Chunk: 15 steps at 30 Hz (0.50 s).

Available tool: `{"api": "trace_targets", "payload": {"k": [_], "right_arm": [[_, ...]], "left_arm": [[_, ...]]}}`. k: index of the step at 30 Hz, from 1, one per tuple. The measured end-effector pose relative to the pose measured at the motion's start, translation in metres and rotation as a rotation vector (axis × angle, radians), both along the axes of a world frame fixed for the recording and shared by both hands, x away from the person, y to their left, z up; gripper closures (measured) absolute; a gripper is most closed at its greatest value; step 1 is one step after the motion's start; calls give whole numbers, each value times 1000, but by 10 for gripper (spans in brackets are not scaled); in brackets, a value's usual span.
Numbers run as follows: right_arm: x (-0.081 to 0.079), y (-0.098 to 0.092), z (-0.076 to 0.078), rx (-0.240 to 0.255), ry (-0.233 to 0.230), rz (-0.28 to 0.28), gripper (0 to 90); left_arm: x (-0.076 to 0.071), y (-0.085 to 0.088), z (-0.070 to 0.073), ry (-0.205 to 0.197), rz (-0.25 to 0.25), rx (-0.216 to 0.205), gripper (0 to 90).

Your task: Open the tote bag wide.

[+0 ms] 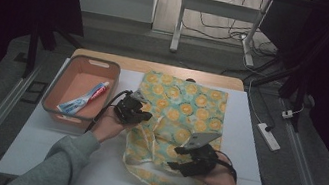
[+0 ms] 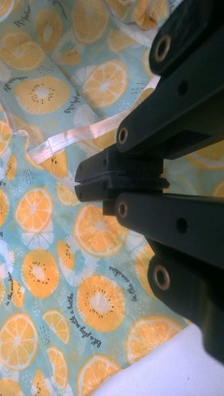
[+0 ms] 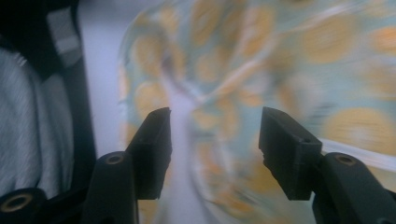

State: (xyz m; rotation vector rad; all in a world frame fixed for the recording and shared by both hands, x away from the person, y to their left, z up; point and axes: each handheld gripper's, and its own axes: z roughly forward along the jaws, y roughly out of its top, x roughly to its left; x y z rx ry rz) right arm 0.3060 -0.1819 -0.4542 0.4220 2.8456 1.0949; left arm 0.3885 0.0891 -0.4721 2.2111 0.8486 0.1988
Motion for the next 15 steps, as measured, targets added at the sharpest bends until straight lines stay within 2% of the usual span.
{"api": "trace_targets", "payload": {"k": [2, 3, 4, 6, 7, 10, 12, 13, 15], "right_arm": [[1, 11, -16, -58, 30, 24, 497], [4, 17, -31, -106, 58, 35, 526], [5, 19, -36, -124, 69, 33, 526], [6, 22, -44, -168, 51, 15, 610], [7, 22, -47, -184, 39, 13, 679], [5, 23, -49, -216, 32, 37, 838], [4, 24, -49, -220, 22, 40, 868], [2, 24, -45, -212, 5, 52, 885], [0, 22, -32, -162, -6, 69, 886]], "left_arm": [[0, 0, 0, 0, -2, -1, 884], [0, 0, 0, 0, -1, -3, 884], [-1, 0, 0, 1, -1, -4, 884], [-1, 1, 1, 2, -3, -4, 884], [0, 1, 1, 2, -5, -2, 884], [0, 2, 0, 8, -5, -11, 884], [0, 2, 0, 11, -7, -11, 884], [-1, 2, 0, 11, -6, -13, 884], [-1, 3, 1, 9, -5, -18, 884]]}}
